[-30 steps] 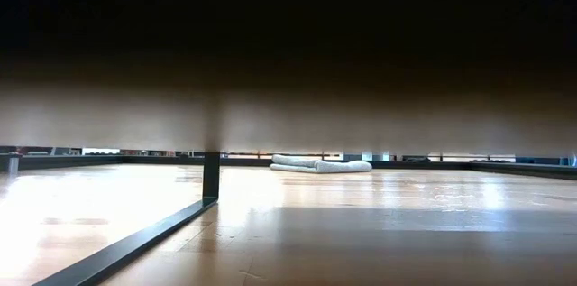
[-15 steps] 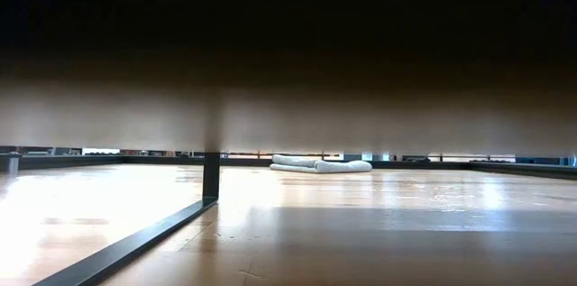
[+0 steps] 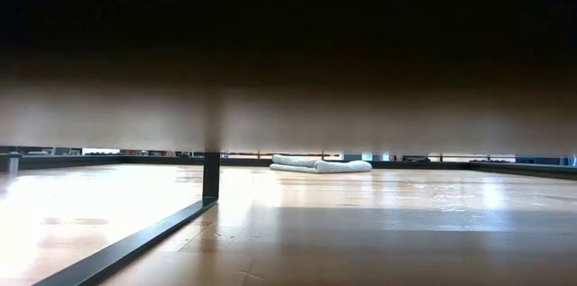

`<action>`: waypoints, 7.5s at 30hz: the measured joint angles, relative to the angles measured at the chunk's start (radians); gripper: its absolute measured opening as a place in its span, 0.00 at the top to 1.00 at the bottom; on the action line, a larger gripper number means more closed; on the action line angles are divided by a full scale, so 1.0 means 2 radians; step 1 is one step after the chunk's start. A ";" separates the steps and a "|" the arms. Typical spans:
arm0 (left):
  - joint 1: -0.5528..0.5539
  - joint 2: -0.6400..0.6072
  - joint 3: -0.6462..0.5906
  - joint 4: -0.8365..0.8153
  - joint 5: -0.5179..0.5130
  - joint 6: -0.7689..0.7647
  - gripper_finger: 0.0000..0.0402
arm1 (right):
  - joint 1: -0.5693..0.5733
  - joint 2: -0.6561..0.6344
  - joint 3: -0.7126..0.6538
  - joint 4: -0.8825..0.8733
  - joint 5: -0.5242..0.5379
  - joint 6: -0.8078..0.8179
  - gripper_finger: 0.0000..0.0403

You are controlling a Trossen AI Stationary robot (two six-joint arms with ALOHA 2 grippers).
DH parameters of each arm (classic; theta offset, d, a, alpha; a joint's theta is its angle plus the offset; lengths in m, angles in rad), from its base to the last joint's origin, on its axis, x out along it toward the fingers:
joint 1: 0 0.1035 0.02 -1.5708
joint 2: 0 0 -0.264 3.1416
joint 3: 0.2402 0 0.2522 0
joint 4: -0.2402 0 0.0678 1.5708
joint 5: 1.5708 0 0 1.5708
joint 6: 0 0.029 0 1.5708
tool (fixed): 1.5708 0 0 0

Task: Stack small to large cups/mugs on shelf
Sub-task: Put the blue cup on the shelf, then return to Home Position

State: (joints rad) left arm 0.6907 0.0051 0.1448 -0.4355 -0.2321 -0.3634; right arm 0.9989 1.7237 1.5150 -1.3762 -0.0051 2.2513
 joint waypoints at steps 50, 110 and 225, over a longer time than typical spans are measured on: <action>0.000 0.000 0.000 0.000 0.022 0.001 0.64 | -0.027 -0.004 0.001 -0.031 -0.010 -0.056 0.62; 0.000 0.000 -0.001 0.174 0.103 0.081 0.64 | -0.424 -0.343 -0.134 0.227 0.510 -0.873 0.64; 0.065 0.000 -0.065 0.251 -0.079 0.092 0.64 | -0.935 -0.848 -0.754 0.703 -0.049 -0.981 0.65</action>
State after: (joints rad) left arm 0.8204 0.0048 0.0151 0.0666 -0.3901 -0.1787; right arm -0.8711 0.0269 0.0063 0.0292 -0.1032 0.2886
